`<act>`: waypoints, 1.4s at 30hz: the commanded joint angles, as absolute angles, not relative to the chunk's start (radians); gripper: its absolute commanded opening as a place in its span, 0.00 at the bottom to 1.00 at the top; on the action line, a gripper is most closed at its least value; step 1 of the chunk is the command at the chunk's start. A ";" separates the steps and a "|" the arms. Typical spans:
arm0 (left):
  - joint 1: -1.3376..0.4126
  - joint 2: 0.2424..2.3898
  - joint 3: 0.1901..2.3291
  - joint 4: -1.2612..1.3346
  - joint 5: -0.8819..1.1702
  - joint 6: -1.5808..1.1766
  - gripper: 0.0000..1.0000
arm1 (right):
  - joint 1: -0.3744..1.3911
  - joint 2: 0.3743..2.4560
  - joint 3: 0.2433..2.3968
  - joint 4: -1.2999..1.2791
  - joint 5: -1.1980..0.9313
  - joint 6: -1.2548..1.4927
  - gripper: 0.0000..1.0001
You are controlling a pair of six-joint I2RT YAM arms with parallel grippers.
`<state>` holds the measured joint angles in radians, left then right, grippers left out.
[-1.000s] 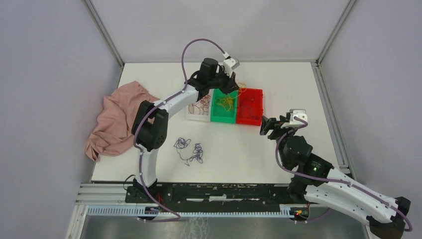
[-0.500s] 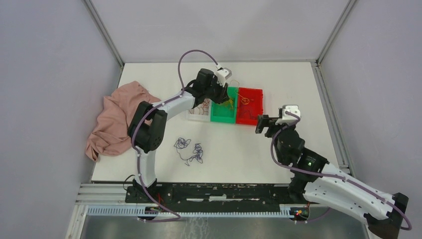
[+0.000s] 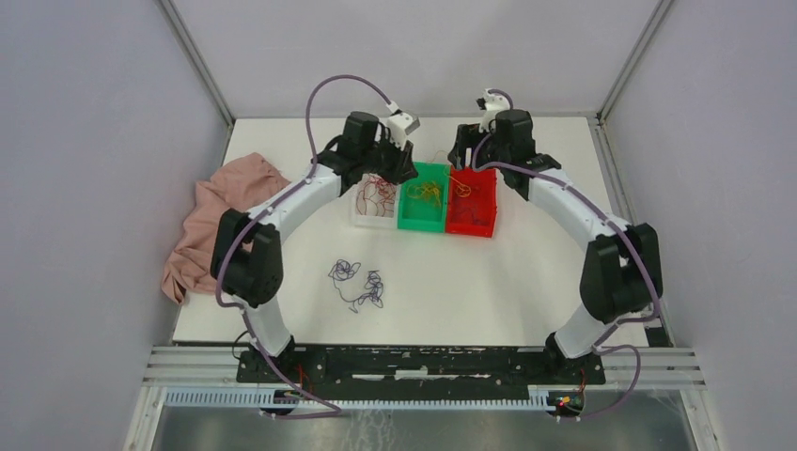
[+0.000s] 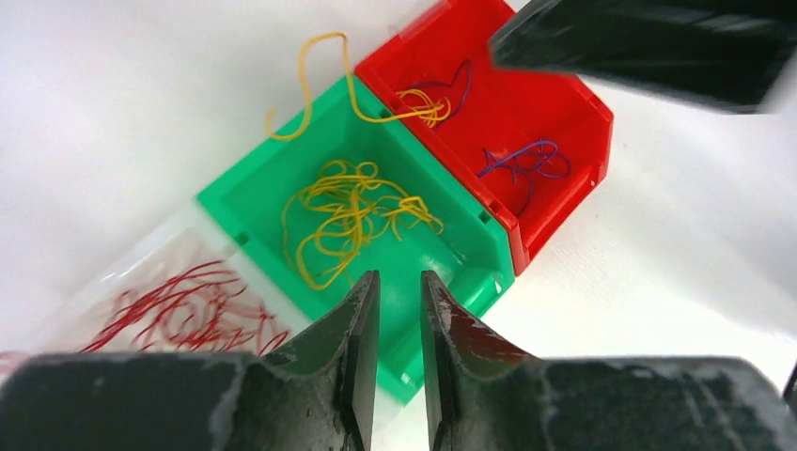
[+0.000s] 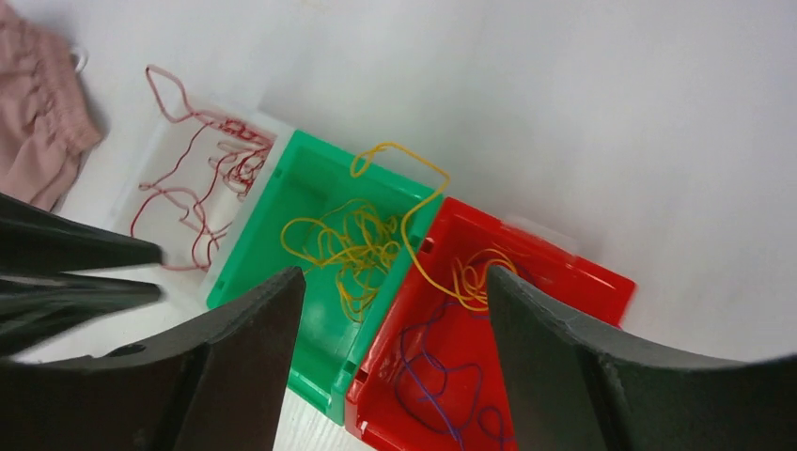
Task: Untangle the cables
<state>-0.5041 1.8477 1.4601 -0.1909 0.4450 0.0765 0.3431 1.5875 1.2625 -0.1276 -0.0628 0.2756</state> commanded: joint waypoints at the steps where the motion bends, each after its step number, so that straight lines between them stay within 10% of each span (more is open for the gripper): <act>1: -0.438 1.682 1.474 -0.314 0.506 0.154 0.31 | 0.327 1.725 1.402 -0.142 -0.390 0.166 0.76; 20: -0.283 1.321 1.296 -0.517 0.659 0.298 0.33 | 0.360 2.107 1.704 -0.169 -0.233 -0.018 0.79; 34: -0.281 1.265 1.249 -0.537 0.660 0.335 0.33 | 0.358 1.996 1.619 -0.013 -0.255 0.044 0.02; 42: -0.281 1.236 1.241 -0.555 0.657 0.351 0.32 | 0.346 1.831 1.601 0.012 -0.230 0.018 0.00</act>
<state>-0.2863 1.2789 1.2438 -0.5518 0.6346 0.2989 0.3561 1.9747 1.5887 -0.0677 -0.2485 0.0380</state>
